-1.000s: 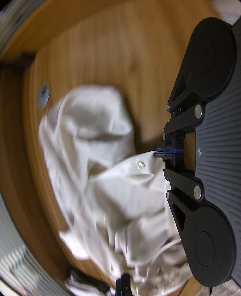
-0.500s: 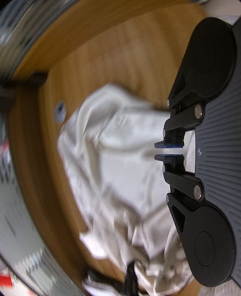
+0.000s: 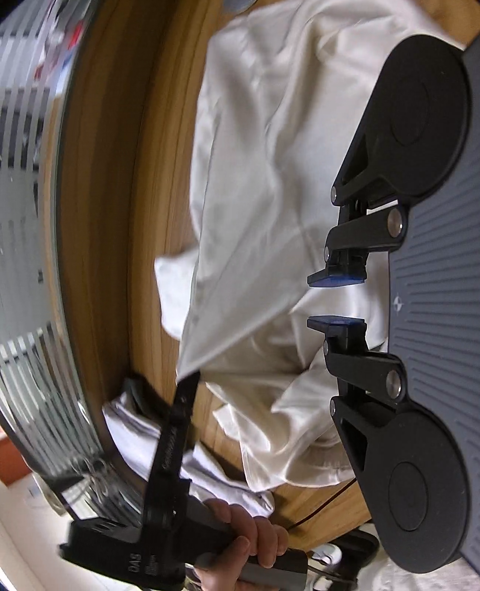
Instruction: Fold clothes
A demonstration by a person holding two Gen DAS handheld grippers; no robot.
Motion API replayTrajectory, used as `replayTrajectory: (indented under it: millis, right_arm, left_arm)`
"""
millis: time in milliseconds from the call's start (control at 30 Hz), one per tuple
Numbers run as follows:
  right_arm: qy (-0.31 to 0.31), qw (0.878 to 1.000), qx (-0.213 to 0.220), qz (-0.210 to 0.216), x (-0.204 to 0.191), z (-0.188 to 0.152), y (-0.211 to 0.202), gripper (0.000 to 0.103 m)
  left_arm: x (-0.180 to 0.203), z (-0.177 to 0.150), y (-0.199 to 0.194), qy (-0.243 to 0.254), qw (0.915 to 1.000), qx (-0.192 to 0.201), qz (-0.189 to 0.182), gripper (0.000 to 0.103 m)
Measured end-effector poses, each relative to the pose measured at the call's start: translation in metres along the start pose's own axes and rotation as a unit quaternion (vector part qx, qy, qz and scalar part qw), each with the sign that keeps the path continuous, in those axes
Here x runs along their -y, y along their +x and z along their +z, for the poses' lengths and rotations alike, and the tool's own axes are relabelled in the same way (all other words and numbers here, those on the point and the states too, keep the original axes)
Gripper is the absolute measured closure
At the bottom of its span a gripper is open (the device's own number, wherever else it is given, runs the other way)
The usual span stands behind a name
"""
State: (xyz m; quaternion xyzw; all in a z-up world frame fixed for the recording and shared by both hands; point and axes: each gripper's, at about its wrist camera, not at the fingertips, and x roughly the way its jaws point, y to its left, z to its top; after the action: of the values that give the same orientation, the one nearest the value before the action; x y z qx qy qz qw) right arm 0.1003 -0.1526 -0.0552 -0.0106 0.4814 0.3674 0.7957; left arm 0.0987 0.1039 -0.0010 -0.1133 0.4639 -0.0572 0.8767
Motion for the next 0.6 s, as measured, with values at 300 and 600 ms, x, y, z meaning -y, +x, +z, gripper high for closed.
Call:
replayTrajectory:
  millis: [300,600]
  right_arm:
    - [-0.029,0.998,-0.051,-0.007,-0.025,0.017,0.077,0.083]
    - [-0.042,0.987,-0.156,-0.009,-0.01,0.015,0.11,0.086]
  left_arm:
    - [-0.002,0.003,0.001,-0.019,0.9996,-0.005,-0.022,0.1]
    - [-0.01,0.006,0.002,-0.032,0.9994,0.006,-0.011,0.1]
